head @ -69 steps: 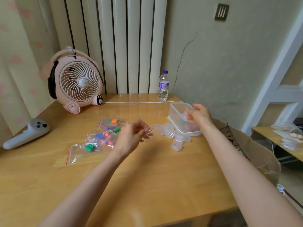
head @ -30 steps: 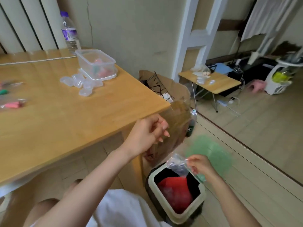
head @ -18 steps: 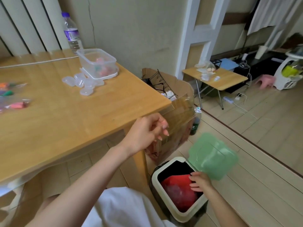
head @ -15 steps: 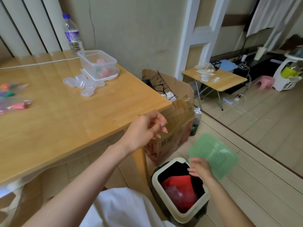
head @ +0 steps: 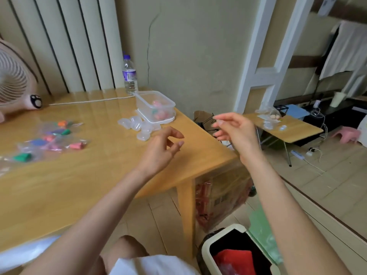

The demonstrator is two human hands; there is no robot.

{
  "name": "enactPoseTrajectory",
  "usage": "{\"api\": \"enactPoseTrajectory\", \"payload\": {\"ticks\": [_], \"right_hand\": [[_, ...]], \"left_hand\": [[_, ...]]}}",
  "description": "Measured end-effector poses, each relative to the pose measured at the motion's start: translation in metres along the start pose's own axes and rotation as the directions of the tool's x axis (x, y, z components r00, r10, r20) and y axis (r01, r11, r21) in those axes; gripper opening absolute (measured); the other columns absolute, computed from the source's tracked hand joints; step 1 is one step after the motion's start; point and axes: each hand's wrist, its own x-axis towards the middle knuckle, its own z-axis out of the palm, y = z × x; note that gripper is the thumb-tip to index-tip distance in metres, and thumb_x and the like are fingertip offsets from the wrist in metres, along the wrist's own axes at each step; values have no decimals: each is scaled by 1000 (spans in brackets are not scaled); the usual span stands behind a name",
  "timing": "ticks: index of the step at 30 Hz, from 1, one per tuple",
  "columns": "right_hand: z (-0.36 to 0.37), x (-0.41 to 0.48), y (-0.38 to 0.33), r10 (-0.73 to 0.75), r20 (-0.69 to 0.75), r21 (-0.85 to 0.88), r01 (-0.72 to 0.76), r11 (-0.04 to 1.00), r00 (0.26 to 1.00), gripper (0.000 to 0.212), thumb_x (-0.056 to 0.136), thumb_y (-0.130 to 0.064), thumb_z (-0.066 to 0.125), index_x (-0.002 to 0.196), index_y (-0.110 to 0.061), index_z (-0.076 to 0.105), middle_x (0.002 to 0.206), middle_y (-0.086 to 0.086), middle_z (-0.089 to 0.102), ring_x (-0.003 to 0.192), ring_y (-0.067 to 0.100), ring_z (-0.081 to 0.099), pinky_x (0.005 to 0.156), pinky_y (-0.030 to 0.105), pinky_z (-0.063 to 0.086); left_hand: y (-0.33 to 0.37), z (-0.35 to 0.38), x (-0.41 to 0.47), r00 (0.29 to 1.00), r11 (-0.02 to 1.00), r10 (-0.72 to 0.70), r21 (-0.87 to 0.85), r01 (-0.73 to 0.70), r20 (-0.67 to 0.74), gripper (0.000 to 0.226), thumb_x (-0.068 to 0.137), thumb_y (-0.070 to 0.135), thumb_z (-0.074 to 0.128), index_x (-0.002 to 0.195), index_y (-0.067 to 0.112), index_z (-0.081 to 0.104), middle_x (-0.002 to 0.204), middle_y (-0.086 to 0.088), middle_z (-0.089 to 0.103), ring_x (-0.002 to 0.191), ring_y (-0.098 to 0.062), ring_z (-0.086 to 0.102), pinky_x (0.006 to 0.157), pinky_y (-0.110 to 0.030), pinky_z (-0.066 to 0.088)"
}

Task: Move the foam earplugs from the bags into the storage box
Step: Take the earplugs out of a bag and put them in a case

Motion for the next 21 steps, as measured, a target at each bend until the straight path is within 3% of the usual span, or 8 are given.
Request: {"api": "enactPoseTrajectory", "payload": {"ticks": [5,9,13,17,21], "right_hand": [[82,19,-11,-15,214,17,12,1000,977,12,91,-2,53,96,-9,62,84,9,65,52,9,57,52,18,48],[140,26,-9,2,318,2,-2,1000,948,15,90,-2,53,97,-11,62,85,9,65,56,13,57,52,19,49],[189,30,-2,32,390,-32,-21,999,920,17,87,0,54,99,-8,62,82,6,63,54,14,57,50,19,49],[231,32,8,62,445,-90,-25,996,893,16,88,-2,53,95,-12,62,89,11,65,52,15,57,47,18,48],[271,30,16,86,490,-123,-28,992,867,16,86,-3,55,95,-16,59,99,19,66,51,14,57,46,20,47]], "left_hand": [[-42,-48,8,992,981,-81,167,96,-96,7,88,13,61,93,16,57,109,-4,61,77,-13,60,76,-31,48],[-76,-89,9,969,931,-161,297,212,-187,18,83,12,67,100,9,61,109,-7,60,96,-23,59,81,-32,44],[-107,-130,5,918,801,-213,478,361,-335,30,78,18,72,106,10,62,115,-11,59,109,-31,50,87,-37,39],[-130,-160,0,800,587,-295,562,583,-522,43,83,34,65,119,11,55,128,-18,46,118,-37,39,96,-43,33],[-152,-184,-5,615,440,-328,460,771,-717,45,90,34,52,117,-2,47,124,-27,46,117,-38,38,98,-47,29]]}}
